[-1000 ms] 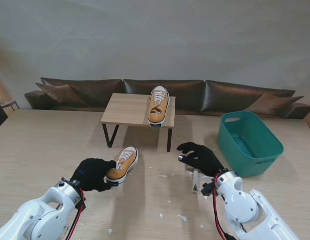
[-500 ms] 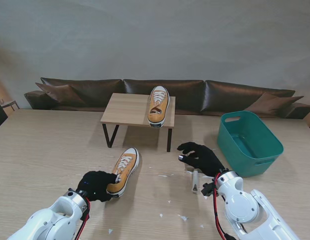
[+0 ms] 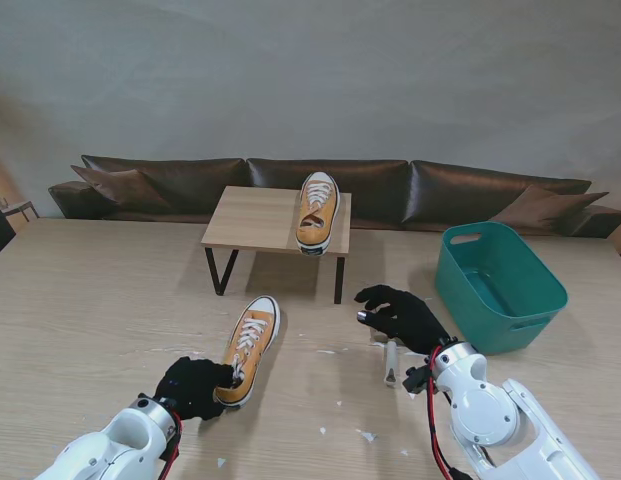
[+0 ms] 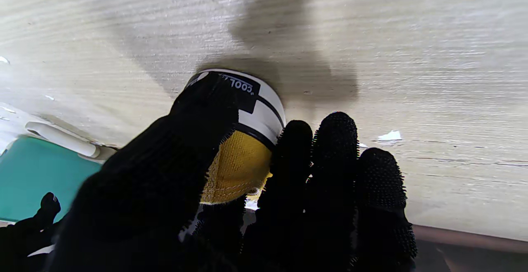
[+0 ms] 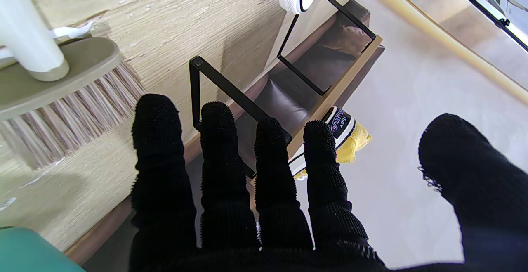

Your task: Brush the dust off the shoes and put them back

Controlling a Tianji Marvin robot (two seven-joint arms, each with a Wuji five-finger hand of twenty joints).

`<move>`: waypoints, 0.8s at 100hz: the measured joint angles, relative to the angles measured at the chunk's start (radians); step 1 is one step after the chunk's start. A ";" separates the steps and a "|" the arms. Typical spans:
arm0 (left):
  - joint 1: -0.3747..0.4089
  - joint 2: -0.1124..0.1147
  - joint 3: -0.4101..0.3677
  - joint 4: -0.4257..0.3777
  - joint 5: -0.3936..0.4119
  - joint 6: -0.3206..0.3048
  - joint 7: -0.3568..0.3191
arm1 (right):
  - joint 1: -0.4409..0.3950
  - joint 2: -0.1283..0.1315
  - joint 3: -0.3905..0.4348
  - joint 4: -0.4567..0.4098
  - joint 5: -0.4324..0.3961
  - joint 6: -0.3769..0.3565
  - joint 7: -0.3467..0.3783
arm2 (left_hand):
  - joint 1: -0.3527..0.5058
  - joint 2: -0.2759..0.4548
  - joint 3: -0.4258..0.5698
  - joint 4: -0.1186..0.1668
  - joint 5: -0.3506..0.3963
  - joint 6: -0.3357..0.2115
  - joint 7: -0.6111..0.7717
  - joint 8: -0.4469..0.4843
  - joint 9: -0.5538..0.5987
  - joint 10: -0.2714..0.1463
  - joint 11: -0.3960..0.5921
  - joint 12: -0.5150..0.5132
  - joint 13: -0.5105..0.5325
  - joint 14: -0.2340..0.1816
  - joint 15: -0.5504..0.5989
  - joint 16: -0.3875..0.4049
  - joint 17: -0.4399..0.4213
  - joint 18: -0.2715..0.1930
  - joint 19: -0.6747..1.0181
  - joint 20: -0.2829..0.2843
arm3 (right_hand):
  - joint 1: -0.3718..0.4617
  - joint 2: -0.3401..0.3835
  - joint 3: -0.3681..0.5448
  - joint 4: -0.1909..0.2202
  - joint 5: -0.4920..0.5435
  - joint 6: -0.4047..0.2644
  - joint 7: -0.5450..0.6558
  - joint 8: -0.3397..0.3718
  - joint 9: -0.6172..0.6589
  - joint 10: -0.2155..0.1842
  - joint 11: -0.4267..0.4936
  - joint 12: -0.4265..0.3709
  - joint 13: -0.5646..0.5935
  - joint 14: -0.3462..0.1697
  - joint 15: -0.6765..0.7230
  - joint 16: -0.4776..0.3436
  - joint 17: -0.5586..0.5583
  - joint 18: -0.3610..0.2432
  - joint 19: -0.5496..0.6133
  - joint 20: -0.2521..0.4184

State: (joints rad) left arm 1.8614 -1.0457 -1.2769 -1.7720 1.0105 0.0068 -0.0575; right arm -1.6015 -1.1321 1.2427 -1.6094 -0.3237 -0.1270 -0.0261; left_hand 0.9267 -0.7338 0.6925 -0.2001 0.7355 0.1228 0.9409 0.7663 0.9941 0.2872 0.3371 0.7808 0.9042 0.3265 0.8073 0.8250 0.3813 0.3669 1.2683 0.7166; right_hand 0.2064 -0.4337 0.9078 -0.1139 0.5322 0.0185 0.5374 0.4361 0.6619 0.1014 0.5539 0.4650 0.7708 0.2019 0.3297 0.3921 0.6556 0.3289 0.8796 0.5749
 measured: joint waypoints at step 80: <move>-0.048 0.004 -0.163 -0.263 0.090 -0.238 -0.099 | -0.005 0.004 0.001 -0.009 0.005 -0.001 0.017 | -0.184 0.192 -0.001 0.053 -0.085 -0.037 -0.793 -0.475 -0.219 0.027 -0.140 -0.198 -0.174 0.040 -0.127 -0.032 -0.126 0.001 -0.140 0.039 | 0.000 0.000 0.000 0.000 0.000 0.002 0.001 0.000 0.001 0.001 0.000 0.000 0.000 0.000 0.000 0.000 0.000 0.000 0.000 -0.001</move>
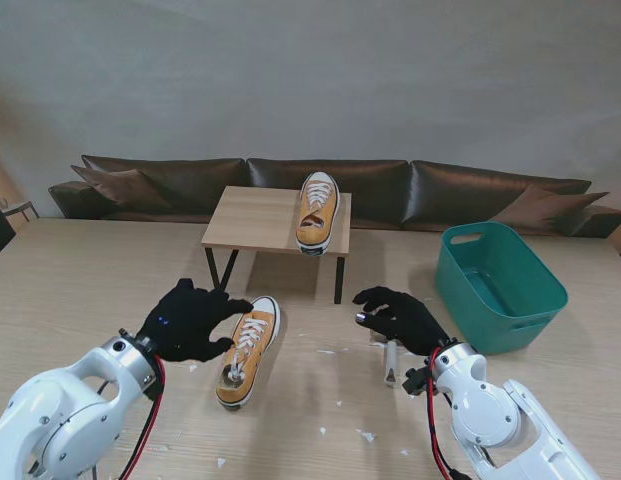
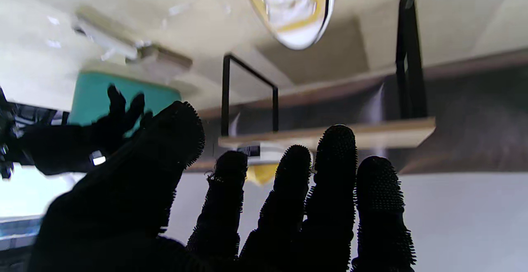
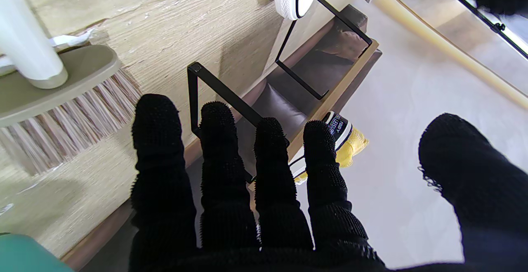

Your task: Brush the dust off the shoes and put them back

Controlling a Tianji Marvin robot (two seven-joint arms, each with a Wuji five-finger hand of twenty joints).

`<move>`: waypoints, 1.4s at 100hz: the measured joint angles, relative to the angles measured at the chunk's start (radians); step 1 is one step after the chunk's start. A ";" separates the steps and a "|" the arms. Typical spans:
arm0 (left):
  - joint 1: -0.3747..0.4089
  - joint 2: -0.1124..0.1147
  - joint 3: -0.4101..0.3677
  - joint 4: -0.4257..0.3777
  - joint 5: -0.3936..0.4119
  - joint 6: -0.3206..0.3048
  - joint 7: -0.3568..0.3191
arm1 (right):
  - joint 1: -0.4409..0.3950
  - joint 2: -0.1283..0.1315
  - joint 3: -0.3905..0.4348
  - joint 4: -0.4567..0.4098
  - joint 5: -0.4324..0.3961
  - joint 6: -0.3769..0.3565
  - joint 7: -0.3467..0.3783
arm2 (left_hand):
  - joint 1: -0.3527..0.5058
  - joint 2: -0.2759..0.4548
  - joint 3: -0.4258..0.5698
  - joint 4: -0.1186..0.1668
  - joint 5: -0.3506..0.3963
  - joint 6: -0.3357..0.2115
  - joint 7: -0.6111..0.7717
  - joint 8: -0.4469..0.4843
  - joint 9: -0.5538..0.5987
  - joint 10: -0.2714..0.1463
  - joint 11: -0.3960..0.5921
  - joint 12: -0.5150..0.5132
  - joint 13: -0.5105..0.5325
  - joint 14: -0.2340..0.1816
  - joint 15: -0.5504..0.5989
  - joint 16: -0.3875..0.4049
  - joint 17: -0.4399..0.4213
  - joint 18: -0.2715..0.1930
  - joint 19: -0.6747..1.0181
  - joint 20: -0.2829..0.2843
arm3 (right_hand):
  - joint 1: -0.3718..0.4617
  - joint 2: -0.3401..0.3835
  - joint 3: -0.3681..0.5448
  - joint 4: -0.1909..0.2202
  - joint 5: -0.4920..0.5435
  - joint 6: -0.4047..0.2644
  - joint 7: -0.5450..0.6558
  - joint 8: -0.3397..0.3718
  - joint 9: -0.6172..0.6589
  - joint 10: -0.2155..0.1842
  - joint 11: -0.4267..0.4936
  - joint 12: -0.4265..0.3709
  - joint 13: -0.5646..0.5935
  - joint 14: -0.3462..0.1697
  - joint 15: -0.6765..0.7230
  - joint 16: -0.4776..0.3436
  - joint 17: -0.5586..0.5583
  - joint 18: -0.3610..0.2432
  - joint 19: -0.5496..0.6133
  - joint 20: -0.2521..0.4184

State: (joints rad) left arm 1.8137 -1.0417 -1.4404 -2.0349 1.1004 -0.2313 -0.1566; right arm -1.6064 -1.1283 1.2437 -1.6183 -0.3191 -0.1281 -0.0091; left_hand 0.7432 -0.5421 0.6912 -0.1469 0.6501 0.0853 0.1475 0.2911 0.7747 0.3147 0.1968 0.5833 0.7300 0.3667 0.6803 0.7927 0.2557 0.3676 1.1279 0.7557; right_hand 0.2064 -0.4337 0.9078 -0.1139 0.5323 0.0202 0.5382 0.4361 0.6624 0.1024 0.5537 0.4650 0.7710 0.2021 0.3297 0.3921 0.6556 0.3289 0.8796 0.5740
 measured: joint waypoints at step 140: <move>-0.934 -0.045 0.707 0.633 -0.314 0.283 -0.057 | 0.003 -0.001 0.007 0.008 0.023 0.005 0.000 | -0.049 0.046 -0.114 0.020 -0.132 0.015 -0.054 -0.063 -0.049 -0.002 0.054 0.125 -0.025 -0.027 0.143 0.078 -0.008 -0.037 0.091 0.090 | 0.000 0.000 0.000 0.000 0.010 0.010 0.014 0.000 0.040 0.005 0.000 0.000 0.048 0.001 0.001 0.009 0.000 0.000 0.000 -0.001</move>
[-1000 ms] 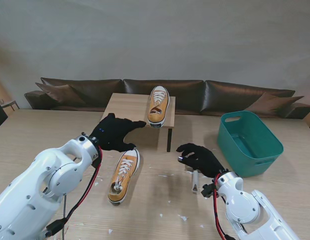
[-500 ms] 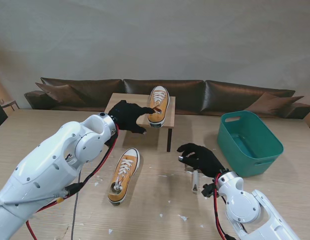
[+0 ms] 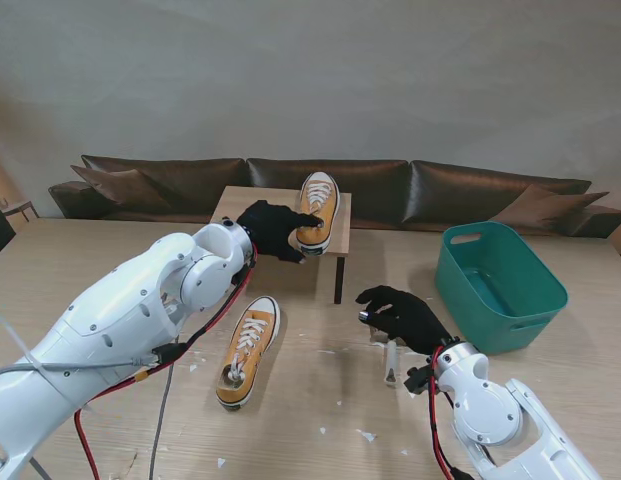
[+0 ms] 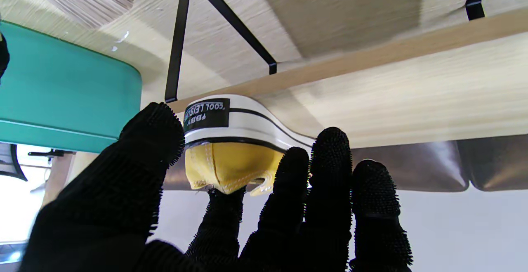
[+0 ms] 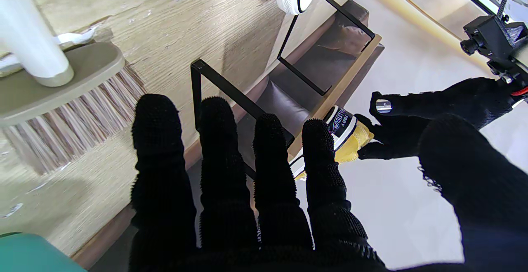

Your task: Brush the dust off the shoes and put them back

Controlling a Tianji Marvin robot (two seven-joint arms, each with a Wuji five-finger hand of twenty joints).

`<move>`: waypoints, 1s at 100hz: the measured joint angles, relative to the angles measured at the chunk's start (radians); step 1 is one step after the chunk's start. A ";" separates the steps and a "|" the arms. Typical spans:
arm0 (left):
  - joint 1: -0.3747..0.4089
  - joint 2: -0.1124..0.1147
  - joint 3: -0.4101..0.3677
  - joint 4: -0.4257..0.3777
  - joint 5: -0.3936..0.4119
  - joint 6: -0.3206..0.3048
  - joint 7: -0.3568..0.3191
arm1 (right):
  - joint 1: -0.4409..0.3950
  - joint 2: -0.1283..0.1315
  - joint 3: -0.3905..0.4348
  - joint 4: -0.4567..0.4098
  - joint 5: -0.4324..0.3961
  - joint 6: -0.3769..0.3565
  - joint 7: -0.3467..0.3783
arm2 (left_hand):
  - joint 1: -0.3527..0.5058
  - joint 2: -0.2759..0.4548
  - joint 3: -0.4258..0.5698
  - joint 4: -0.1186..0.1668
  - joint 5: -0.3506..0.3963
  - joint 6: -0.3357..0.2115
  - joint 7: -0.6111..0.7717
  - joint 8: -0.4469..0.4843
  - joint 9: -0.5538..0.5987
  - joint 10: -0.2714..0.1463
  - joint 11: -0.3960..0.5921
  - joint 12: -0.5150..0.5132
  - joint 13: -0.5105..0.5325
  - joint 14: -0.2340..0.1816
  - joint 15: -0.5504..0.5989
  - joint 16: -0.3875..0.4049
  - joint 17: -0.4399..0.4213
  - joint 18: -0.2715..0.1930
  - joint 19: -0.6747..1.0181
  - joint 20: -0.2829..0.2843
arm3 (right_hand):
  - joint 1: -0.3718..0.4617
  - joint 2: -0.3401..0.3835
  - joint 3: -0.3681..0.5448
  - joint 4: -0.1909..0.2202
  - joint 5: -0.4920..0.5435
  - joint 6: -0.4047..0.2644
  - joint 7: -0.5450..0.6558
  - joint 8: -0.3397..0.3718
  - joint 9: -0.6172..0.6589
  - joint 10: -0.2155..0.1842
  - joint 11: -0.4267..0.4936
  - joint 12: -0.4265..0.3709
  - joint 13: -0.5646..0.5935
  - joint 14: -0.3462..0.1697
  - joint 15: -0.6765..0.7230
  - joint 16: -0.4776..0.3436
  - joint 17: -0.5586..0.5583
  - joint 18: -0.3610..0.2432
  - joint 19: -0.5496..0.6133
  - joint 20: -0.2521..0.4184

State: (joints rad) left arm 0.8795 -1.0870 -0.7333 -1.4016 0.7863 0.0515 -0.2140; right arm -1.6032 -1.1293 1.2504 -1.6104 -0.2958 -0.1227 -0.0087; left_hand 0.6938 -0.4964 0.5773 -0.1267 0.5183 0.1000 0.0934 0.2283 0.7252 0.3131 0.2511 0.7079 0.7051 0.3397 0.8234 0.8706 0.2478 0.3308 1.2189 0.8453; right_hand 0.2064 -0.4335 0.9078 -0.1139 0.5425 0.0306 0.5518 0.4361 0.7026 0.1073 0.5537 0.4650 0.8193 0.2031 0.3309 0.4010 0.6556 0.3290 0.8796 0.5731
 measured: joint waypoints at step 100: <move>-0.039 -0.074 0.116 0.173 0.042 0.054 0.262 | 0.005 -0.002 -0.001 0.007 0.025 0.015 0.006 | 0.056 -0.180 0.172 -0.045 0.162 0.028 0.926 0.717 0.303 -0.046 0.347 0.462 0.292 -0.083 0.251 -0.007 0.292 -0.007 0.215 -0.075 | 0.000 0.001 0.023 0.000 0.012 0.013 0.003 0.000 0.025 0.003 0.000 0.000 0.001 0.010 0.004 0.000 0.000 0.000 0.000 -0.013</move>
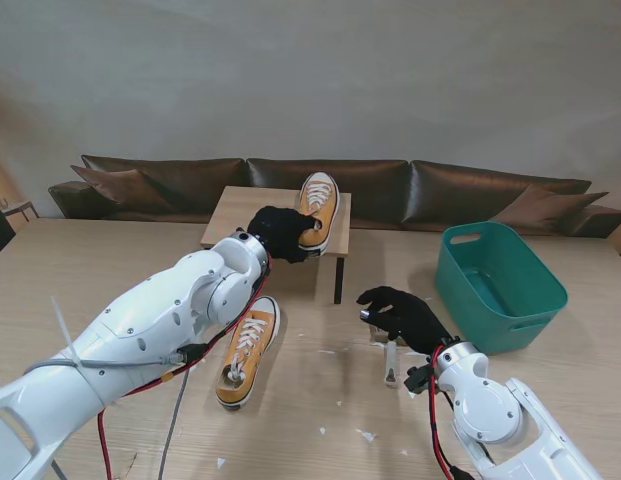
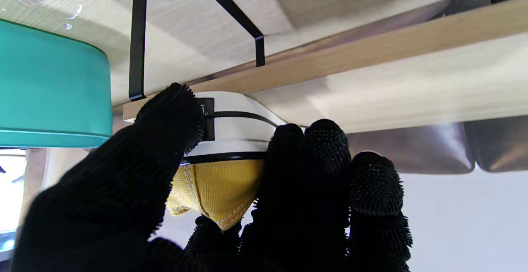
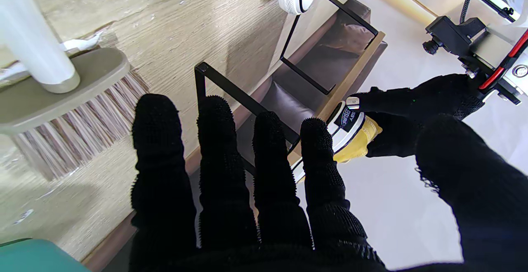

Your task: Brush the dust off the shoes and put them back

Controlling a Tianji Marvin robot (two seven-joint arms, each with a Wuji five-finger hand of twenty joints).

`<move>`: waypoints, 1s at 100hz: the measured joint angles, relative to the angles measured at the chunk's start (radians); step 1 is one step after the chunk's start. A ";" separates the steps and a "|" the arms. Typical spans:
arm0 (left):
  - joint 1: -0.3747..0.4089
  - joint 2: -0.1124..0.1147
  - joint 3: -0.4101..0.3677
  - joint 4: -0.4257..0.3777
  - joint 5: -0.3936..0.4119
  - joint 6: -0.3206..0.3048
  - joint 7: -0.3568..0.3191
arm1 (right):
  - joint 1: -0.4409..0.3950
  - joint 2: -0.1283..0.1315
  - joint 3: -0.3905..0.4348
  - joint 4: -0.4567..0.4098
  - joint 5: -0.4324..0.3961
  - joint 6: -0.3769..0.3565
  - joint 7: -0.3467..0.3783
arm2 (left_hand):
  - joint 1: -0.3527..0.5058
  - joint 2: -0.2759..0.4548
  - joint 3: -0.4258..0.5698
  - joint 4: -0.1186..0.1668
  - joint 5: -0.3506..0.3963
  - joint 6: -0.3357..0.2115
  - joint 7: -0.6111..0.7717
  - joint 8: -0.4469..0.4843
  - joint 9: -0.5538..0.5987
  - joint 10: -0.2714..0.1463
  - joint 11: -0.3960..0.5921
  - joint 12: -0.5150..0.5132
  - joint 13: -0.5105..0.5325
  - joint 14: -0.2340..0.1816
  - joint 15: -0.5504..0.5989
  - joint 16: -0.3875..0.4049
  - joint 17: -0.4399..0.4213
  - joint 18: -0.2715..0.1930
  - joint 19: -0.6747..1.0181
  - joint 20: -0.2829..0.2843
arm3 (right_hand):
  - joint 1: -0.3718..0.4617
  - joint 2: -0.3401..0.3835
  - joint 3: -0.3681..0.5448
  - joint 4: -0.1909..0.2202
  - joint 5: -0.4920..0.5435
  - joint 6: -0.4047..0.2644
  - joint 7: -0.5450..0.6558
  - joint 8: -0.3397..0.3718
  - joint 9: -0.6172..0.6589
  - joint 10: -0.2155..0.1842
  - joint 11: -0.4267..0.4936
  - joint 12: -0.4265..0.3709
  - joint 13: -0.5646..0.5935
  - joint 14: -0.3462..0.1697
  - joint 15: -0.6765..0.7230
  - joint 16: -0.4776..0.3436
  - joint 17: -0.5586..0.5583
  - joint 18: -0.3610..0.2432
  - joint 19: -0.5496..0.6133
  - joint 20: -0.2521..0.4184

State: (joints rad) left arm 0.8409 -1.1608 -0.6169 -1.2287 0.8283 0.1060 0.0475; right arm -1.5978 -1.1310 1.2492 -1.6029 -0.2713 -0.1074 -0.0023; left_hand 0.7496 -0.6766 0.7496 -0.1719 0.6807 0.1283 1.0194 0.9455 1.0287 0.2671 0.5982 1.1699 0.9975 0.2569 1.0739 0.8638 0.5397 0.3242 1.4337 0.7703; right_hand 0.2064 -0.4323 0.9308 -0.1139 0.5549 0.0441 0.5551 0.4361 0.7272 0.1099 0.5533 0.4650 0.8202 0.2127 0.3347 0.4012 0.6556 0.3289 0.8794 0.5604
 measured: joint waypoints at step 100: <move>0.295 0.073 -0.367 -0.303 0.235 -0.227 0.069 | 0.000 0.001 -0.006 -0.001 0.009 0.011 0.019 | 0.082 -0.171 0.002 -0.074 0.085 0.021 0.050 -0.099 0.256 -0.062 -0.184 -0.095 0.210 -0.031 -0.112 -0.060 0.217 0.027 0.000 -0.122 | 0.000 0.000 0.000 0.000 0.001 0.000 0.000 0.000 0.001 0.002 0.000 0.000 0.000 0.000 0.000 0.008 0.000 0.000 0.000 0.000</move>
State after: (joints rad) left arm 1.1364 -1.0879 -0.9842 -1.5314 1.0631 -0.1214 0.1168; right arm -1.5977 -1.1296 1.2430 -1.6035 -0.2621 -0.0959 0.0172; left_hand 0.8317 -0.8480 0.7513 -0.2462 0.7656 0.1493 1.0691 0.8463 1.2846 0.2048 0.4143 1.0752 1.2074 0.2258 0.9619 0.8038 0.7572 0.3513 1.4336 0.6486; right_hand 0.2064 -0.4322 0.9308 -0.1139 0.5555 0.0446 0.5548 0.4361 0.7278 0.1115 0.5530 0.4650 0.8201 0.2131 0.3349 0.4095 0.6556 0.3289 0.8794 0.5602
